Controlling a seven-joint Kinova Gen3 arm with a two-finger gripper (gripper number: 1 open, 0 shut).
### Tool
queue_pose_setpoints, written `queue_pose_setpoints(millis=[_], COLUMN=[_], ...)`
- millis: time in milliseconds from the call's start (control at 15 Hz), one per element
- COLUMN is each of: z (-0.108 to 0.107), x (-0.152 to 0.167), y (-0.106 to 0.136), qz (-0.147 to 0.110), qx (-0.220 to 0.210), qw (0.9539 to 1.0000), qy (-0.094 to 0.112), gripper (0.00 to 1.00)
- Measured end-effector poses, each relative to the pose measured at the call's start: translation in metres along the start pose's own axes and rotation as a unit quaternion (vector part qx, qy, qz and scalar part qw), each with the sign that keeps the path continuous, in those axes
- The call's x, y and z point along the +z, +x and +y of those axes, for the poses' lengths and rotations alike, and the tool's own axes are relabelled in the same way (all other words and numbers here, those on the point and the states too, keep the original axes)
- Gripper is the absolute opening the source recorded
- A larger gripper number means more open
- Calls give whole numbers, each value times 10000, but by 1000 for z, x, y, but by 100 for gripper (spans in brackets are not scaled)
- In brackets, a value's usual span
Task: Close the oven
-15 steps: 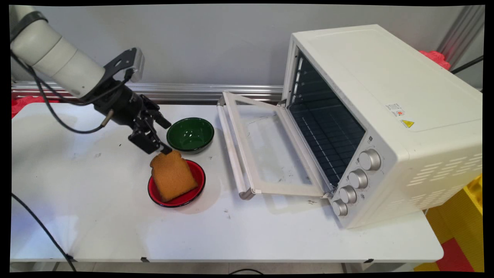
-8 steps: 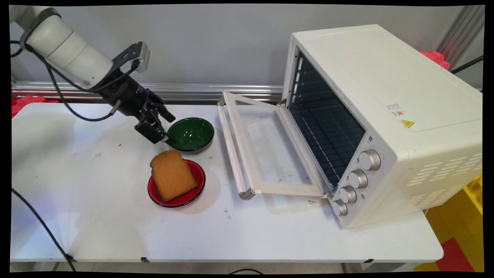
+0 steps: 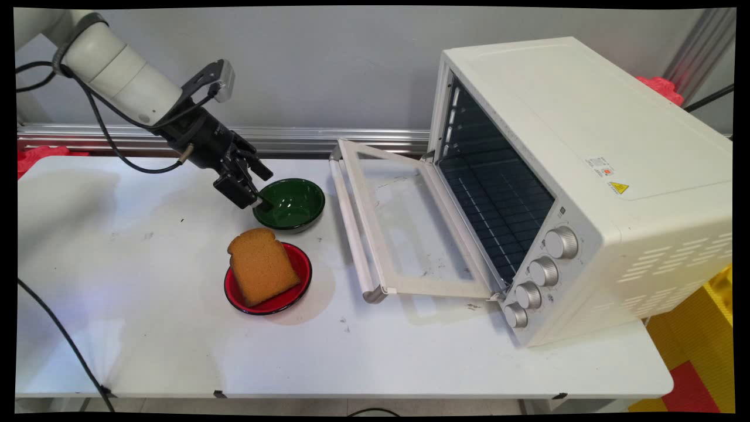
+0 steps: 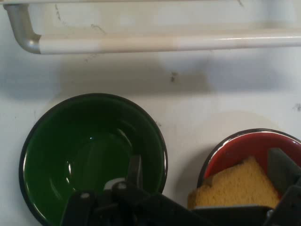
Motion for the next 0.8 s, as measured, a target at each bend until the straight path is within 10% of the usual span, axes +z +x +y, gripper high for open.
queue_pose_setpoints(millis=[267,333,800], z=[-8,-9,-14], x=[4,4,10], y=[-1,-1,-4], qz=[49,62,54], qx=[-43,-51,-56], qw=[10000,9999,9997], qy=[-65,-83,-251], gripper=[100,0,0])
